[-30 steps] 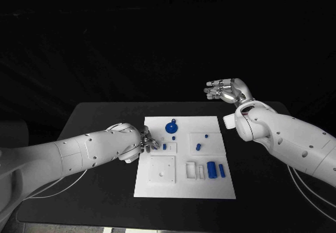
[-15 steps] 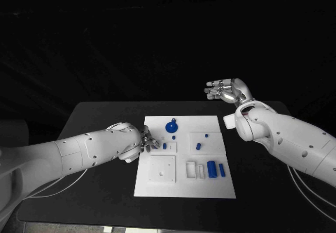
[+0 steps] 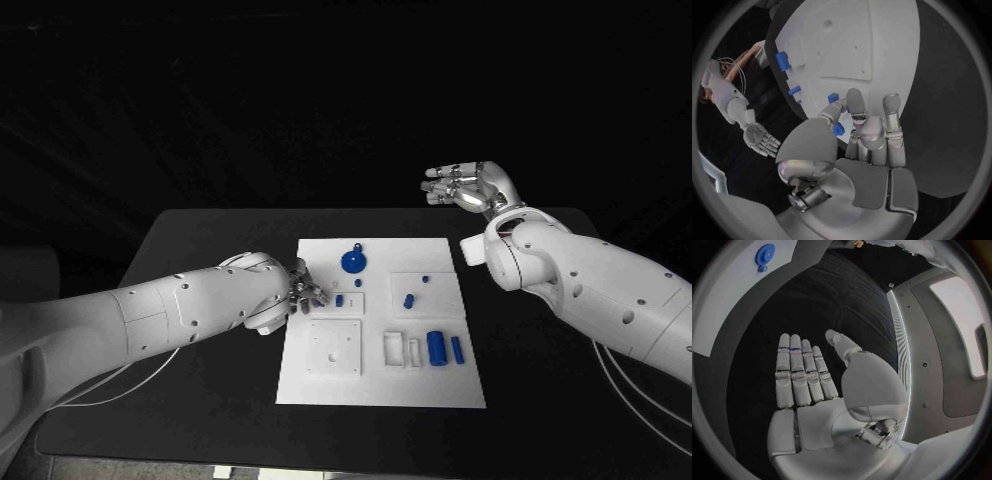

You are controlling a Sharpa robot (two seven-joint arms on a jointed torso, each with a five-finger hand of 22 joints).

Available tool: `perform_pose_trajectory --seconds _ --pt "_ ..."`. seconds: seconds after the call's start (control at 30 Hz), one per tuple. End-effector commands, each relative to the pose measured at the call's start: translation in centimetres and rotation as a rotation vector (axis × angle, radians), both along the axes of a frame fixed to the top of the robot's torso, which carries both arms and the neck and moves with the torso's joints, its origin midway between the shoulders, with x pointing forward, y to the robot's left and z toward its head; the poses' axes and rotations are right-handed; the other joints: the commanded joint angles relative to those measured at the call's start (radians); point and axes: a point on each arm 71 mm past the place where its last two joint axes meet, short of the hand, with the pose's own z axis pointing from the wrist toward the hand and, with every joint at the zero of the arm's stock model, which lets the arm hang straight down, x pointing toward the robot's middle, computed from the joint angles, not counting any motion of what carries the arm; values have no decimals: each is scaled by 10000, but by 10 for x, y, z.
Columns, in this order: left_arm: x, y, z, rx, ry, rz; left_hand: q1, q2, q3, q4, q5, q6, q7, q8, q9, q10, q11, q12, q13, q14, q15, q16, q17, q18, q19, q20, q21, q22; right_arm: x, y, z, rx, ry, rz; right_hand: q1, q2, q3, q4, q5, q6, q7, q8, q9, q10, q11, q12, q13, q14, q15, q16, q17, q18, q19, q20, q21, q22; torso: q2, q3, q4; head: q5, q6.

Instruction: Assemble the parts on the task board

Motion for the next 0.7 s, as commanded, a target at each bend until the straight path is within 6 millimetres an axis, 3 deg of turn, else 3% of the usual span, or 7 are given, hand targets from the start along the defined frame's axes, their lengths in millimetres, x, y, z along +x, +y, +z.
perform_pose_trajectory --seconds 0.03,0.7 --pt "-8 -5 -10 156 605 -300 38 154 498 -524 14 1180 -1132 23 4 223 -264 29 15 28 -64 45 2 48 -19 75 59 184 0 2 0 -11 -22 182 -95 -12 66 2 65 -4 0 26 -5 -49 -17 -35 -14 -75 20 -27 -16 47 -21 21 -68 -9 2 1 -2 -3 -7" --pt "-7 -5 -10 246 613 -353 50 154 492 -548 12 1175 -1130 24 -16 223 -267 19 31 28 -65 41 -2 61 -26 83 70 182 0 2 -1 -10 -5 183 -95 -12 66 2 65 -4 0 26 -5 -49 -17 -35 -14 -75 20 -27 -16 47 -21 21 -68 -9 2 8 0 3 -7"
